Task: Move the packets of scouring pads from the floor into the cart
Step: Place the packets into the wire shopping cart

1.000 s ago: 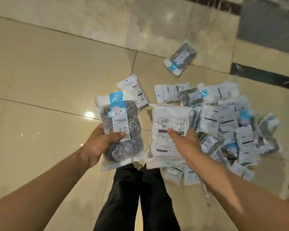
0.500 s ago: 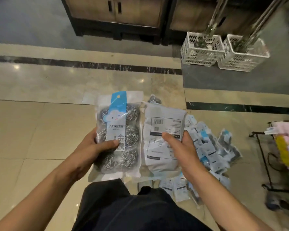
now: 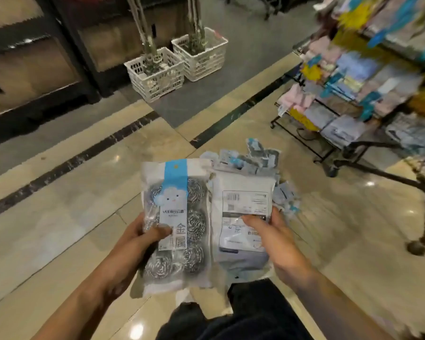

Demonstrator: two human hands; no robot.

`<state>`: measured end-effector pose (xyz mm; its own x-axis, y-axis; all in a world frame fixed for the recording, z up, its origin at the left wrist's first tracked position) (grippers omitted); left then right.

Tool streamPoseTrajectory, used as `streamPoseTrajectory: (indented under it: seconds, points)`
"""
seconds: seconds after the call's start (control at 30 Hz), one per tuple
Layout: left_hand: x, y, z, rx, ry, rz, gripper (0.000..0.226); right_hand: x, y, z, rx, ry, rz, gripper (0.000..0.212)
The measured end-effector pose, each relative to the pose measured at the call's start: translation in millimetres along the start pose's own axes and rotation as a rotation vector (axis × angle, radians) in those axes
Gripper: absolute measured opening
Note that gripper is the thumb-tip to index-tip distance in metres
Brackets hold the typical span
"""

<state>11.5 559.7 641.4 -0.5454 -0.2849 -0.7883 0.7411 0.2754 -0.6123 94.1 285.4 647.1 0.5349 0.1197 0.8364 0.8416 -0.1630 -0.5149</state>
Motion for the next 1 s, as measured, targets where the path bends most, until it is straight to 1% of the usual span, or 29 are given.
streamPoseTrajectory:
  seconds: [0.07,0.17,0.23,0.3,0.37,0.4,0.47,0.5,0.53,0.6,0.63,0.7,0.8,0.9,1.0]
  points:
    - [-2,3,26,0.087,0.064,0.000,0.042,-9,-9,-34,-0.084,0.065,0.022,0.042]
    - [-10,1,79,0.198,0.145,0.035,0.048,-19,-21,-83,-0.150,0.113,0.024,0.048]
    - [-14,-3,119,0.244,0.180,0.053,0.055,-26,-24,-119,-0.220,0.148,0.038,0.045]
    - [-14,-7,157,0.269,0.186,0.030,0.066,-33,-24,-154,-0.266,0.205,0.044,0.043]
    - [-8,-9,197,0.308,0.190,-0.017,0.085,-40,-24,-190,-0.306,0.251,0.043,0.042]
    - [-3,-10,219,0.320,0.203,-0.045,0.091,-44,-23,-209,-0.325,0.273,0.043,0.041]
    - [6,-17,262,0.343,0.197,-0.074,0.077,-52,-21,-251,-0.368,0.289,0.044,0.037]
    - [11,-21,285,0.355,0.200,-0.086,0.074,-55,-19,-273,-0.386,0.299,0.047,0.036]
    - [17,-26,308,0.357,0.218,-0.095,0.080,-56,-17,-296,-0.400,0.315,0.052,0.035]
    - [30,-31,353,0.363,0.235,-0.108,0.097,-59,-11,-344,-0.429,0.355,0.056,0.034]
    - [36,-34,375,0.369,0.231,-0.113,0.101,-61,-8,-368,-0.444,0.365,0.057,0.034]
    - [46,-42,422,0.386,0.235,-0.124,0.097,-65,-2,-413,-0.466,0.378,0.057,0.035]
    - [62,-48,484,0.385,0.259,-0.151,0.058,-70,9,-474,-0.516,0.418,0.093,0.037]
    - [74,-51,536,0.379,0.285,-0.150,0.055,-72,21,-523,-0.561,0.432,0.095,0.038]
    - [72,-48,587,0.374,0.320,-0.153,0.040,-74,41,-562,-0.603,0.473,0.125,0.036]
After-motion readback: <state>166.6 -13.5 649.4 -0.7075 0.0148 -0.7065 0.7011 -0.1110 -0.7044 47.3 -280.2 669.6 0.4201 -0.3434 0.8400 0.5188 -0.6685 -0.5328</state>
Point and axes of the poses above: each hand's wrist, its own y-axis towards the middle knuckle, its own z-axis out of the palm, x = y × z, the point moved 9 cm from there along y, towards the middle knuckle, and after that the axes turned 12 degrees about -x, right-handed, at the moved point
